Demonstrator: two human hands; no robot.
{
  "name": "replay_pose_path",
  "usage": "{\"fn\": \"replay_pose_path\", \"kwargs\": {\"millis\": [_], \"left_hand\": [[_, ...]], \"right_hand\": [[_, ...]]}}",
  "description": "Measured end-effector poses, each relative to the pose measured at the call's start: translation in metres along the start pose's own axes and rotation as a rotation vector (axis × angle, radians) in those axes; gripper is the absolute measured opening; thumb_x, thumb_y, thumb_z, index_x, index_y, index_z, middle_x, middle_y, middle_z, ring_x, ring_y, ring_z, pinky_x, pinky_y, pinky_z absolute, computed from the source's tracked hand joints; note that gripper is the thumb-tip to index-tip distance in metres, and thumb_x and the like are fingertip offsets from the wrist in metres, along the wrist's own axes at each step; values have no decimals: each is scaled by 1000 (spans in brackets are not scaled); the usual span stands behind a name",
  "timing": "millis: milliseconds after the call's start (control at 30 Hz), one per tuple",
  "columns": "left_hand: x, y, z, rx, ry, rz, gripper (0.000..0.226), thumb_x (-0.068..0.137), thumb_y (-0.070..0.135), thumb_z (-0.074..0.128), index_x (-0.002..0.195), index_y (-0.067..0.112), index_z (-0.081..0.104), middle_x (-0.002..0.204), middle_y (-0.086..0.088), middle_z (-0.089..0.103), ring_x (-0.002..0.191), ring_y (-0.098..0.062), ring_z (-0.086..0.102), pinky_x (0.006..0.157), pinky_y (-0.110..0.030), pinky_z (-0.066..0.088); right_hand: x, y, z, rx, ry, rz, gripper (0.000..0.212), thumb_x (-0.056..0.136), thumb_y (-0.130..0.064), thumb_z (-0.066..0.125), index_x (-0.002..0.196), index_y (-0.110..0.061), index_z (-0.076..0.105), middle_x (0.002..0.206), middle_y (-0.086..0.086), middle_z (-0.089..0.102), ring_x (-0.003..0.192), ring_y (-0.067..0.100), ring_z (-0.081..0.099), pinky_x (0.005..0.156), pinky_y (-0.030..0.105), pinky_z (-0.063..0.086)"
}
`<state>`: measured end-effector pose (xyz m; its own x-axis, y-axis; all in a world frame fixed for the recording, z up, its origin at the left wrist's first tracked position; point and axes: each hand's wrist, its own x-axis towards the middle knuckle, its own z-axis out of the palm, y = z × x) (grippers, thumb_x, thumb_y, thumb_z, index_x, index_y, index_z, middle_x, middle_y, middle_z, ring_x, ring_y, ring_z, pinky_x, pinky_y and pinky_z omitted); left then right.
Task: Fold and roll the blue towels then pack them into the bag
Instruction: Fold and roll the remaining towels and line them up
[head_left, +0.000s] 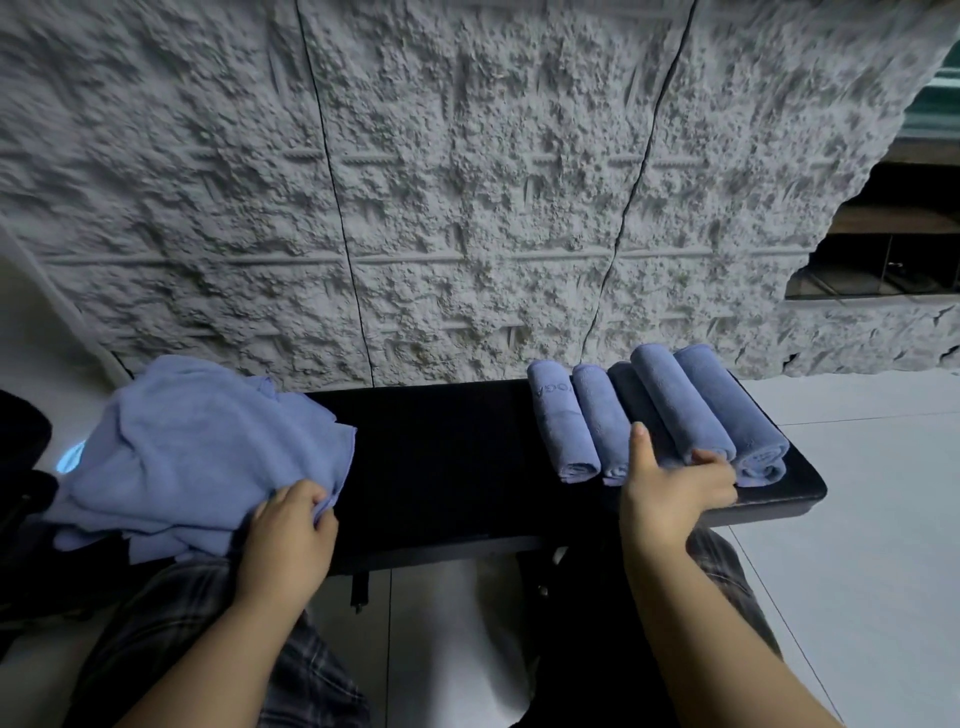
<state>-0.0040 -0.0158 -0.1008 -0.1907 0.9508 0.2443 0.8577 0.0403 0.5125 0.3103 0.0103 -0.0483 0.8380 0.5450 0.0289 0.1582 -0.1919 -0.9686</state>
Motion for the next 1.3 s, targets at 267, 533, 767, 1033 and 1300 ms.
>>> {"fn": "replay_pose_path", "kwargs": {"millis": [267,533,767,1033,1300], "left_hand": [[-22,32,-2,-196,-19,176,10,90,13,59,93,11,67,84,2,66,78,-12,60,67,-25,46],[-52,68,1,-160,-153,513,11,91,31,41,96,31,50,90,11,52,79,-6,53,64,-24,44],[-50,65,-13,56,-142,467,39,68,20,79,89,28,47,82,8,52,51,-11,55,40,-24,40],[-53,49,-47,-102,83,85,14,83,4,62,96,9,60,94,-9,64,80,-35,61,60,-38,48],[-53,81,-109,-355,173,-23,23,95,20,49,112,4,53,103,-3,57,98,-22,54,72,-27,34]], "right_hand": [[-70,21,21,-39,-649,-488,40,83,-11,70,106,-24,40,100,0,46,74,5,46,75,13,39],[-111,29,18,-145,-1268,-783,26,85,-36,54,102,-16,56,97,-10,54,89,-5,52,76,14,41],[-96,18,4,-270,-945,-789,18,82,-28,61,78,-25,43,70,-7,53,62,9,43,59,32,37],[-71,2,-20,-230,-687,-388,17,86,-15,56,72,-15,49,66,-1,56,66,19,49,61,34,37],[-80,-66,-45,81,-735,-203,37,92,-18,50,64,-16,25,55,-1,22,53,13,20,51,30,19]]}}
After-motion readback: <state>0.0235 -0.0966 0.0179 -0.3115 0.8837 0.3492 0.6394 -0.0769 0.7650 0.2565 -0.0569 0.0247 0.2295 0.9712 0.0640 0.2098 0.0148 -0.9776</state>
